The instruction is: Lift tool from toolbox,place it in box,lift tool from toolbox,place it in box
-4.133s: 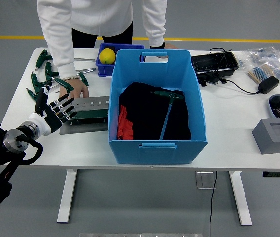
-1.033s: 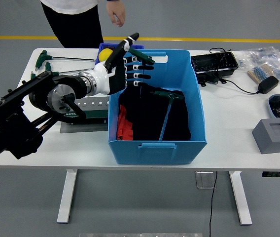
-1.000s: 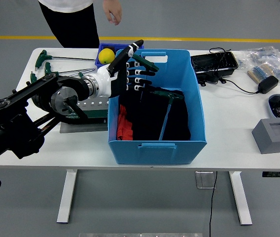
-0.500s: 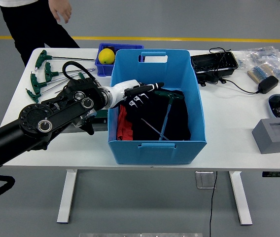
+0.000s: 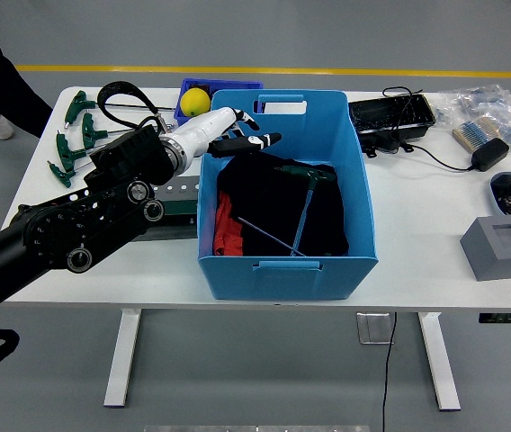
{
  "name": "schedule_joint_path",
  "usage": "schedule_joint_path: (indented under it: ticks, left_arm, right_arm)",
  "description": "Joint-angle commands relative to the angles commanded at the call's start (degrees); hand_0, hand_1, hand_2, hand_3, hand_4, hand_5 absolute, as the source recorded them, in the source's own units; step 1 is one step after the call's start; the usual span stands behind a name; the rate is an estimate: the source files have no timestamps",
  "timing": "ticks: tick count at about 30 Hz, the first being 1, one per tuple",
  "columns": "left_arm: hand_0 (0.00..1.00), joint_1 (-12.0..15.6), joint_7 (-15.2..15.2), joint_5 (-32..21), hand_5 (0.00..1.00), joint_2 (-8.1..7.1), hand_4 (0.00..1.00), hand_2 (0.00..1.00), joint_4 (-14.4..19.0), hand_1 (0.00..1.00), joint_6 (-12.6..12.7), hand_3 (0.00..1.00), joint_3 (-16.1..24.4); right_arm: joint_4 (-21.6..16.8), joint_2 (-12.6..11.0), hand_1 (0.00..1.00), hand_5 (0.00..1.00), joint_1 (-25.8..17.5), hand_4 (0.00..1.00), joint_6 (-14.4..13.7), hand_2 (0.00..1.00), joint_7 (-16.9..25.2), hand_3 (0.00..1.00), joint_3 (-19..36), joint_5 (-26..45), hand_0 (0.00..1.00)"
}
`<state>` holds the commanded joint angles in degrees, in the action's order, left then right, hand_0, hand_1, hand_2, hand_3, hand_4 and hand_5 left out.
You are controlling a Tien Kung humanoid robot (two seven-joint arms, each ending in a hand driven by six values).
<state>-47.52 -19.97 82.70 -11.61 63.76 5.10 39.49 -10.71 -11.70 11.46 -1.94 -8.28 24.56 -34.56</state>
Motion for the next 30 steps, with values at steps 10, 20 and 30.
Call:
schedule_joint_path:
  ticks: [10,20,30]
  left_arm:
    - [0.439,19.5,9.7,-15.5,0.949,-0.28,0.845,0.626,6.4,0.526,5.4,0.728,24.1]
    - [0.452,42.8,23.2,-31.0,0.917,2.70,0.840,0.614,10.8,0.521,6.9,0.693,47.3]
    - [0.516,55.2,25.6,-30.0,0.897,6.29,0.828,0.638,7.6,0.560,6.9,0.689,54.2]
  right_arm:
    - [-0.1,0.3,0.680,0.682,-0.7,0.841,-0.9,0.748,0.7,0.587,-1.0,2.2,0.701]
    - [-0.4,0.8,0.680,0.682,-1.3,0.842,-2.0,0.748,1.2,0.587,-2.2,4.4,0.696]
    - [-1.0,1.1,0.678,0.681,-1.7,0.841,-3.2,0.748,0.8,0.586,-1.9,3.6,0.697]
